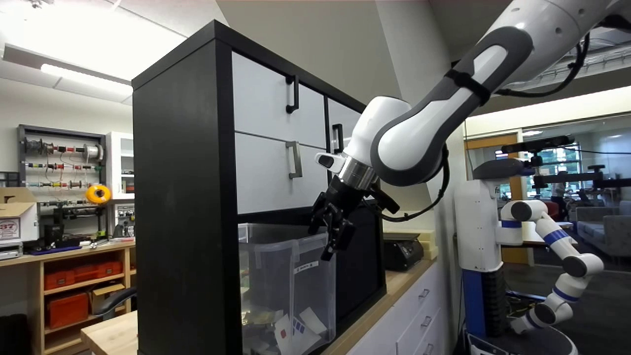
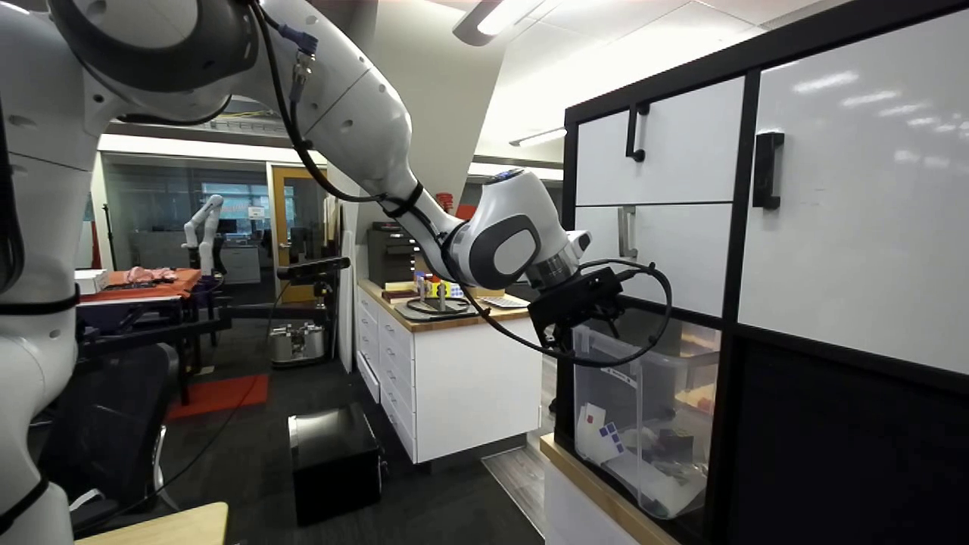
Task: Partially pull out the box from the shelf
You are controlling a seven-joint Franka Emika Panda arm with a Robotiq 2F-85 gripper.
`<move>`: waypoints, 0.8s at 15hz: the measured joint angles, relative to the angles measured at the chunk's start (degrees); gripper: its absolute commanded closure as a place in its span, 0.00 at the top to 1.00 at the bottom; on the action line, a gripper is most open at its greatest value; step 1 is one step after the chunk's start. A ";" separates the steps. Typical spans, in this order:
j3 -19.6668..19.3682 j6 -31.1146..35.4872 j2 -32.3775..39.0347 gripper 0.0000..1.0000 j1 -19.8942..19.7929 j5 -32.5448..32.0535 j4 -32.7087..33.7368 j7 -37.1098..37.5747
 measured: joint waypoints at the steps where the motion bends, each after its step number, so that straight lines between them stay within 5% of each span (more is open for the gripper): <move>1: 0.00 0.02 0.31 1.00 0.00 0.00 0.36 -0.39; 3: 0.00 0.02 0.86 0.98 0.00 0.00 0.85 -1.04; 4: 0.00 0.02 1.04 0.80 -0.01 0.00 0.97 -1.41; 5: 0.00 0.02 1.22 0.79 -0.02 0.00 1.09 -1.66; 6: 0.00 0.02 1.30 0.93 -0.02 0.00 1.11 -1.86; 12: -0.25 -0.12 1.31 1.00 0.03 -0.96 1.69 -2.12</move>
